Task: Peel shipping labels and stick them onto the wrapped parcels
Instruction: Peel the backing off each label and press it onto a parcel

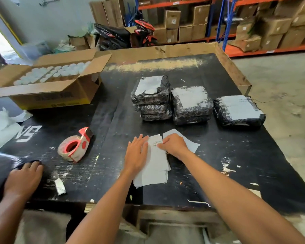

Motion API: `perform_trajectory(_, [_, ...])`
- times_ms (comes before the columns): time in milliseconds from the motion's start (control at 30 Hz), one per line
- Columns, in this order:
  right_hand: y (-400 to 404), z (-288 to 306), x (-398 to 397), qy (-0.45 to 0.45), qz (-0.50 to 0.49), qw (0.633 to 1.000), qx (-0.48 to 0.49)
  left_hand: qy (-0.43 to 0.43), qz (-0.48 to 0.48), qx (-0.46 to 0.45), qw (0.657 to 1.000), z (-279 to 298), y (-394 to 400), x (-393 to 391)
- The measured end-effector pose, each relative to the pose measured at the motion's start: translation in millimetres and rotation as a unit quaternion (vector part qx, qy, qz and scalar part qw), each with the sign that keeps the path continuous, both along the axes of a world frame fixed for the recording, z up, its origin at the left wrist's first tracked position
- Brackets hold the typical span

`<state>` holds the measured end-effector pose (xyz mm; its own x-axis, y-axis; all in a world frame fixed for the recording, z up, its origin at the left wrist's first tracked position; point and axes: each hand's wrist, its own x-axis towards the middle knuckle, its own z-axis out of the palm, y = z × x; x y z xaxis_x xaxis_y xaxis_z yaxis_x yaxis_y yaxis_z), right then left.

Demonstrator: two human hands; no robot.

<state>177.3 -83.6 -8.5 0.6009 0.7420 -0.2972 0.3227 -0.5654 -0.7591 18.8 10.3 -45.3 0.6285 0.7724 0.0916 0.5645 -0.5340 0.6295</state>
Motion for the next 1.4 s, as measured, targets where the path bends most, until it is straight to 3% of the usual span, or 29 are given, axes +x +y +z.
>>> perform_trajectory(233, [-6, 17, 15, 0.003, -0.017, 0.999, 0.034, -0.002, 0.026, -0.020, 0.999, 2, -3, -2])
perform_trajectory(367, [-16, 34, 38, 0.113, -0.069, 0.984, 0.117, 0.016, 0.017, -0.002, 1.000, 0, 1, 0])
perform_trajectory(500, [-36, 41, 64, 0.179, -0.060, 0.969, 0.162, 0.053, 0.016, 0.018, 0.998, 10, 6, 3])
perform_trajectory(600, [-52, 37, 81, 0.205, -0.027, 0.961, 0.183, -0.056, 0.057, 0.094, 0.992, 34, -7, 21])
perform_trajectory(633, [-56, 37, 86, 0.202, -0.023, 0.959, 0.196, -0.132, 0.065, 0.057, 0.988, 45, -15, 32])
perform_trajectory(700, [-62, 37, 94, 0.201, -0.023, 0.953, 0.226, -0.236, 0.038, -0.116, 0.964, 67, -33, 55])
perform_trajectory(767, [-68, 40, 100, 0.195, -0.022, 0.949, 0.247, -0.259, -0.003, -0.240, 0.935, 82, -48, 78])
perform_trajectory(867, [-78, 48, 111, 0.165, -0.008, 0.953, 0.254, -0.306, -0.019, -0.346, 0.886, 86, -64, 108])
perform_trajectory(1033, [-98, 59, 136, 0.114, -0.021, 0.956, 0.269, -0.318, -0.015, -0.366, 0.875, 92, -74, 137])
perform_trajectory(1267, [-114, 68, 155, 0.198, -0.032, 0.925, 0.323, -0.313, -0.061, -0.376, 0.870, 106, -77, 155])
perform_trajectory(1400, [-118, 70, 158, 0.153, 0.006, 0.935, 0.320, -0.300, -0.070, -0.371, 0.876, 109, -76, 162])
